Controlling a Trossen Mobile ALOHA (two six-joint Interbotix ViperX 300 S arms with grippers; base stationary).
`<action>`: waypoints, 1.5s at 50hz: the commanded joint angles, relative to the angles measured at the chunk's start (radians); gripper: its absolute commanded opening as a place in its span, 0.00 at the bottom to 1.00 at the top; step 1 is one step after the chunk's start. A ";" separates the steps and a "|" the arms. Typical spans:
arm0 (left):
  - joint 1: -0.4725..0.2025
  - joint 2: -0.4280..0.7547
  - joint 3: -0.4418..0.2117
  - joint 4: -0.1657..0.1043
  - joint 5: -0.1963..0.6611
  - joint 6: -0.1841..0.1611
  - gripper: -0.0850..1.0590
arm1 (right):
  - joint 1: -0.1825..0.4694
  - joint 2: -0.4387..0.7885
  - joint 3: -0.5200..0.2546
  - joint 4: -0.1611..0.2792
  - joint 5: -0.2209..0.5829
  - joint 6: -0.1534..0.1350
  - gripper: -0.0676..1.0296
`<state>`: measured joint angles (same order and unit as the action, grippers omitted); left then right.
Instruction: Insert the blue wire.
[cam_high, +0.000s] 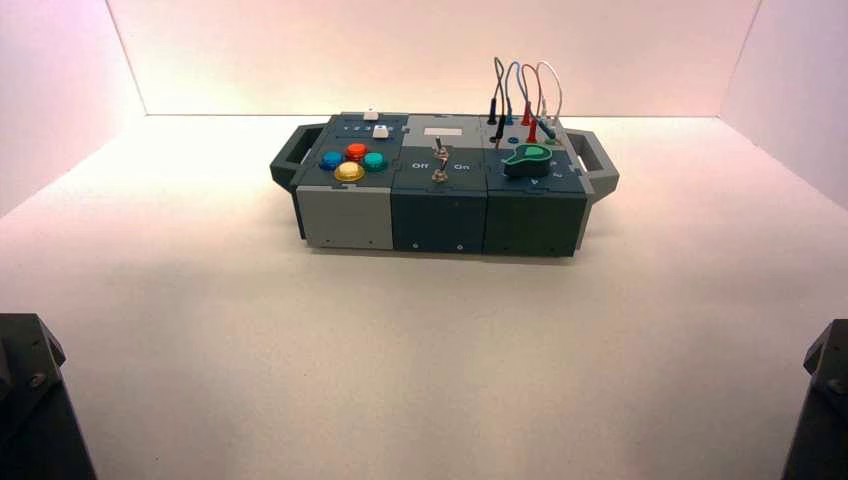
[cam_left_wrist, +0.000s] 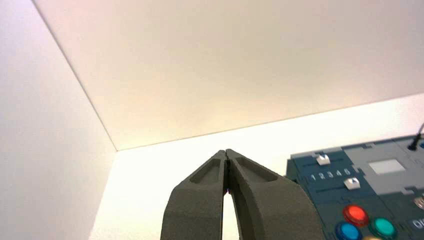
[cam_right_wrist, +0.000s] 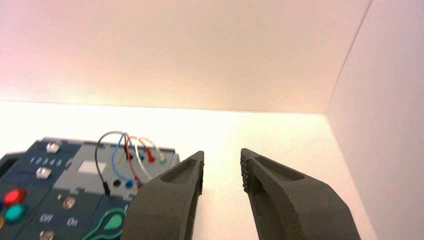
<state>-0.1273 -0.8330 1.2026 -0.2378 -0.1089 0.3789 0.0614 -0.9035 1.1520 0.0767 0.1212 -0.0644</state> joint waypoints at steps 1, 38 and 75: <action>-0.021 -0.008 -0.048 0.009 0.041 0.009 0.05 | 0.028 0.026 -0.057 0.003 0.044 0.000 0.50; -0.225 -0.018 -0.158 0.012 0.405 0.044 0.05 | 0.149 0.245 -0.270 -0.009 0.462 -0.064 0.50; -0.244 0.000 -0.153 0.012 0.420 0.044 0.05 | 0.264 0.483 -0.356 -0.035 0.448 -0.078 0.47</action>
<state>-0.3682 -0.8345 1.0723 -0.2270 0.3175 0.4188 0.3099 -0.4357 0.8268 0.0414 0.5814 -0.1381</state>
